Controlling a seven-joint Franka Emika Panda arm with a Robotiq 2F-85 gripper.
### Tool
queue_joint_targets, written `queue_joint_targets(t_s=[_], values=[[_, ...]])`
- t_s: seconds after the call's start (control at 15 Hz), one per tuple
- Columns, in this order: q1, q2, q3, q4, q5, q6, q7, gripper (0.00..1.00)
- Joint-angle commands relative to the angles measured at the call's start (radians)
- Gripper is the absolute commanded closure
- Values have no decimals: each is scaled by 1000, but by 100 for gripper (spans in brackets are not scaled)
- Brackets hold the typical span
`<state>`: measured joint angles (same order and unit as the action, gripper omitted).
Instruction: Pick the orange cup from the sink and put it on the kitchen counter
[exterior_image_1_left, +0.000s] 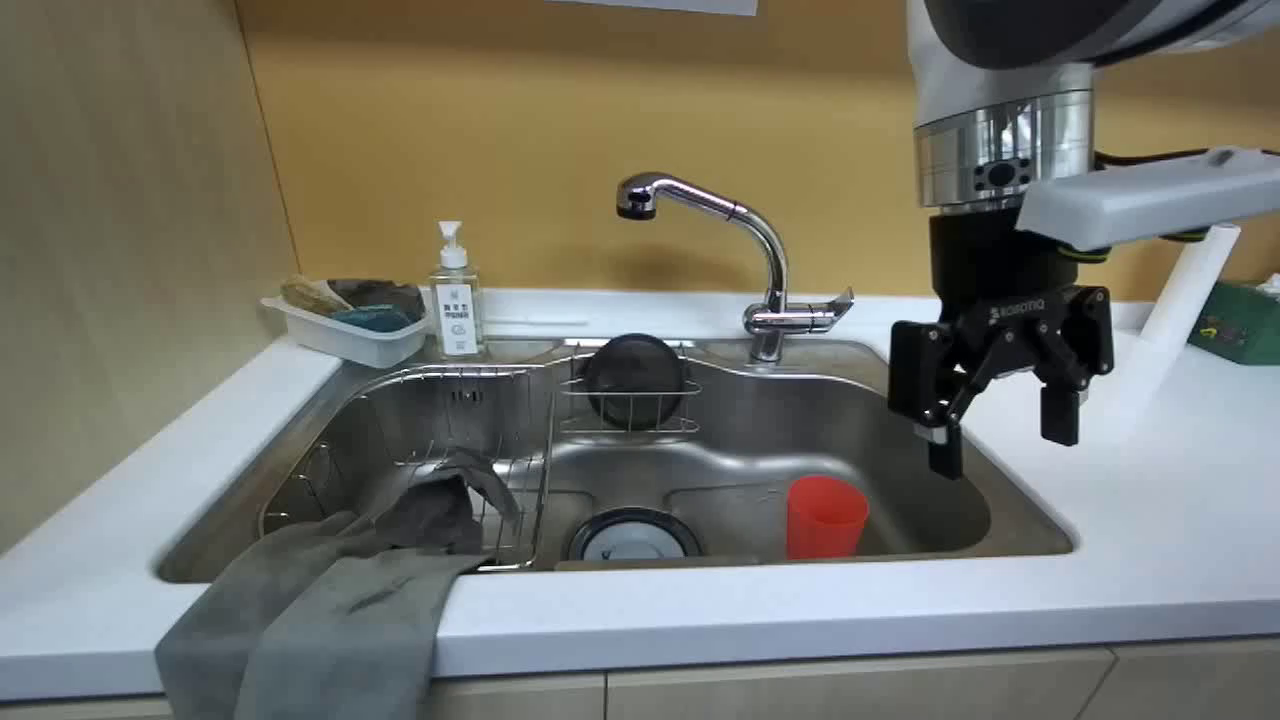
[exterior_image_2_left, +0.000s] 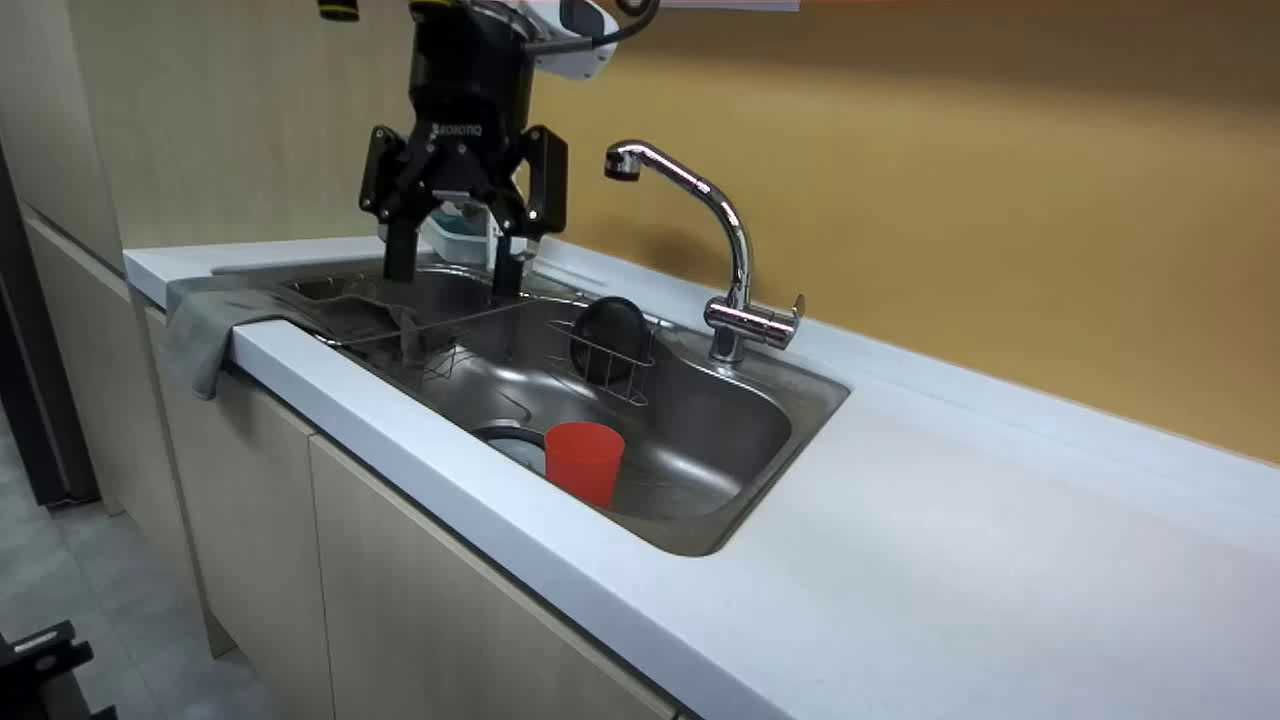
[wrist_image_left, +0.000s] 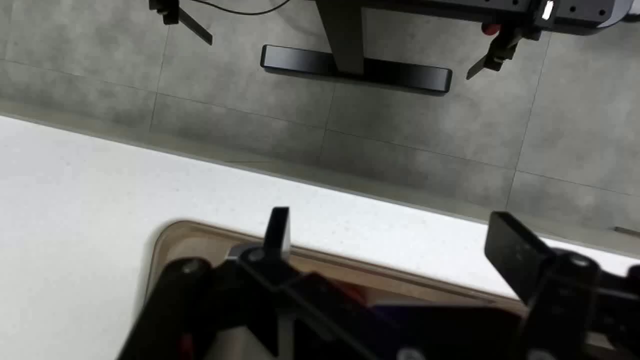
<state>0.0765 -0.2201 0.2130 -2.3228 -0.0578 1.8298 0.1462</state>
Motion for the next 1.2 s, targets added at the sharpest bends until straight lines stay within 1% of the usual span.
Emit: queue_joint_targets(t_s=[0.0,0.73,0.87,1.13], values=[[20,2,-19,1,-4,0,4,0],[20,2,-19,2,-4,0,4,0],[15,22,-21,14,-22,30,26,0],[1,87,-38,43,-58,155,54,0]])
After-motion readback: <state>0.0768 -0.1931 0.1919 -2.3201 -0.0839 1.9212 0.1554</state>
